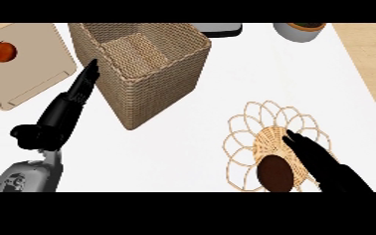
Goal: Pick the cupcake from the placemat and place it in the basket
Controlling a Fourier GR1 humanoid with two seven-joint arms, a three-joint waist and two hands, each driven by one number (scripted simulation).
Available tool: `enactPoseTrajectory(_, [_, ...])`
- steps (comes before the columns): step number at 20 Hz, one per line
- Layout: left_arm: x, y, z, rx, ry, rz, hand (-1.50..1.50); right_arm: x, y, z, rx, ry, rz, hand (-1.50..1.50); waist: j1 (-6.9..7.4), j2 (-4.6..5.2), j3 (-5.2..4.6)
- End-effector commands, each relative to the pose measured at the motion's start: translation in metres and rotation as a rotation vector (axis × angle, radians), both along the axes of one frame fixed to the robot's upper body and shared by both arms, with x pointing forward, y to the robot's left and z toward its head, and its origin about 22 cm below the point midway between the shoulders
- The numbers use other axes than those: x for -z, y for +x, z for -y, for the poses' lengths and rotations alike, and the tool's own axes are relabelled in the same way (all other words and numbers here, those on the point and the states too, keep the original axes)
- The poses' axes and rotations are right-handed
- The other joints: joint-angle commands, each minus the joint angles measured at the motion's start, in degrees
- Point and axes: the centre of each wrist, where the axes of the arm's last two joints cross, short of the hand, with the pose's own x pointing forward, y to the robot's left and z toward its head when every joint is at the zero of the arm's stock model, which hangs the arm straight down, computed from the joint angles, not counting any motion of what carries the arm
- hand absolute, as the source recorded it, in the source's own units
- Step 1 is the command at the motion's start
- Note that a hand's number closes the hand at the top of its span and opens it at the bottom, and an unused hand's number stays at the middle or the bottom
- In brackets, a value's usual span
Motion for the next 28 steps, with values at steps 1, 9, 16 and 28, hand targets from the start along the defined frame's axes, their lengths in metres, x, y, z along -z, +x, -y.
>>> enactPoseTrajectory(1, [-0.009,-0.008,-0.007,0.012,0.014,-0.004,0.0,0.004,-0.004,-0.005,0.008,-0.048,-0.005,-1.5,0.0,0.1,-0.06])
enactPoseTrajectory(9, [0.014,-0.004,0.012,0.003,-0.005,-0.03,0.0,0.035,0.031,-0.018,-0.002,-0.104,-0.034,-1.5,0.15,0.18,-0.06])
enactPoseTrajectory(16, [-0.01,-0.001,-0.006,0.004,-0.016,-0.027,0.0,0.032,0.023,-0.026,0.033,-0.12,-0.045,-1.5,0.05,0.14,-0.06])
enactPoseTrajectory(28, [-0.012,-0.007,0.011,0.02,-0.008,-0.032,0.0,0.079,0.028,-0.035,0.04,-0.134,-0.118,-1.5,0.16,0.11,-0.05])
